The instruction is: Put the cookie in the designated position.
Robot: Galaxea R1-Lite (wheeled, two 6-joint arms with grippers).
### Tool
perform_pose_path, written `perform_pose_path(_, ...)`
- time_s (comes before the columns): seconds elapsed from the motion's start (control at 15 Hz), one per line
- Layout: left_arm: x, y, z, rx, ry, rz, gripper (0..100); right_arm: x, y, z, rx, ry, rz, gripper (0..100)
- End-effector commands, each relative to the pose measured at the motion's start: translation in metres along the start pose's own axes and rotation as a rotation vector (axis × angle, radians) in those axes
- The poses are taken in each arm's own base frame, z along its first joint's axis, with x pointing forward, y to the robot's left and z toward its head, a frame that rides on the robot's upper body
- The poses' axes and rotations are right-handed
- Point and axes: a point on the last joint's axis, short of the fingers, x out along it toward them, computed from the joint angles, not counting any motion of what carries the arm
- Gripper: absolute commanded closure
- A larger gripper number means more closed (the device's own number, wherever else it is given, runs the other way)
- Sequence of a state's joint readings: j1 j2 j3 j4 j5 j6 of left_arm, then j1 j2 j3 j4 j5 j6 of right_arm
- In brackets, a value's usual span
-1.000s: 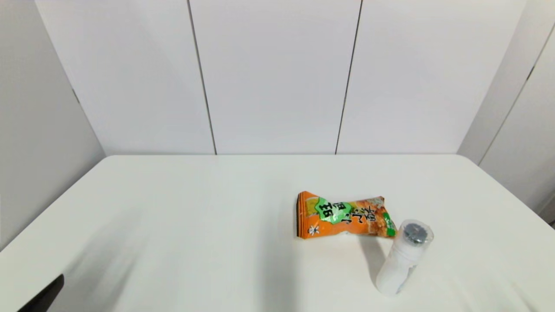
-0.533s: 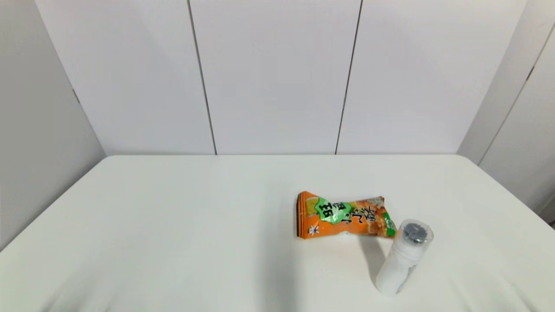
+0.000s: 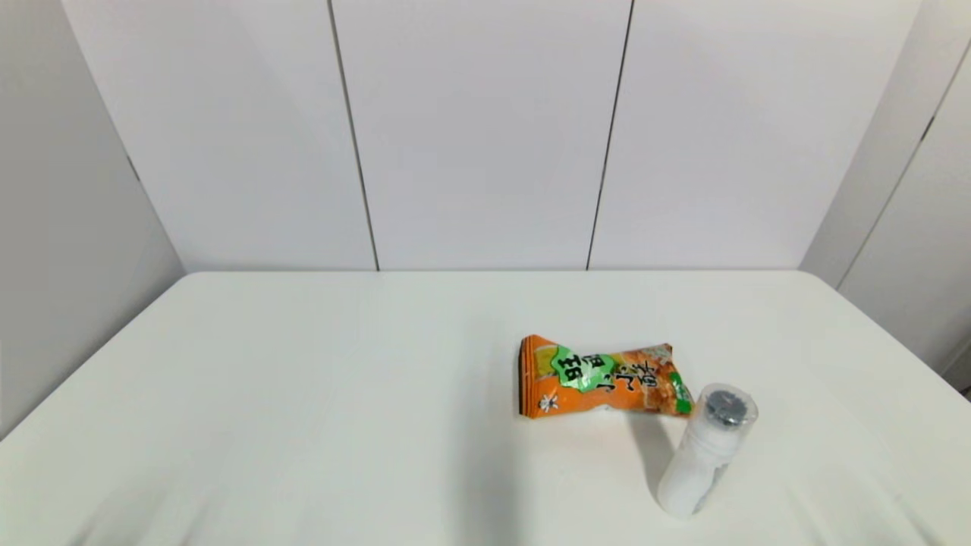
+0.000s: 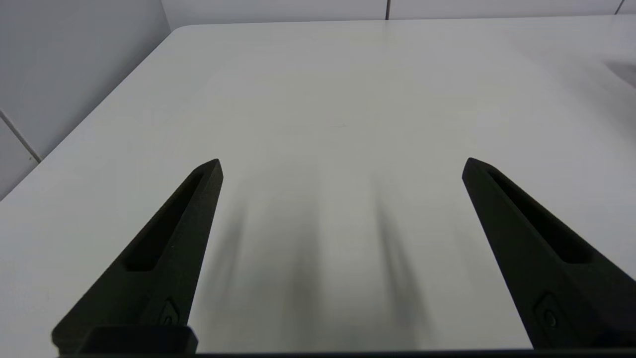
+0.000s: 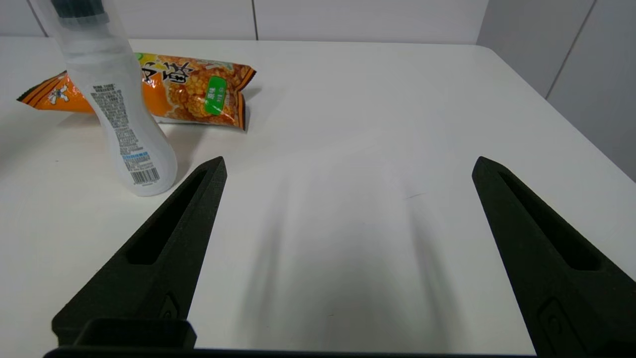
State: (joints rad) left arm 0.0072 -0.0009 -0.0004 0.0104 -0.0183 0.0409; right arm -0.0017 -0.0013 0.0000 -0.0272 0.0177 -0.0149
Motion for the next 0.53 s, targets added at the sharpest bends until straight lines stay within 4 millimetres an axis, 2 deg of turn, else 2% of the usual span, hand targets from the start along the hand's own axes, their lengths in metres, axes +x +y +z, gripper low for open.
perform_pose_path(0.07, 0.0001, 0.0000, -0.0001, 0.001, 0.002, 0.000, 0, 0.0007, 0.0000, -0.0025, 0.000, 0.010, 0.001, 0)
perform_pose_path(0.53, 0.0001, 0.0000, -0.0001, 0.001, 0.002, 0.000, 0, 0.0007, 0.0000, -0.0025, 0.001, 0.010, -0.002, 0)
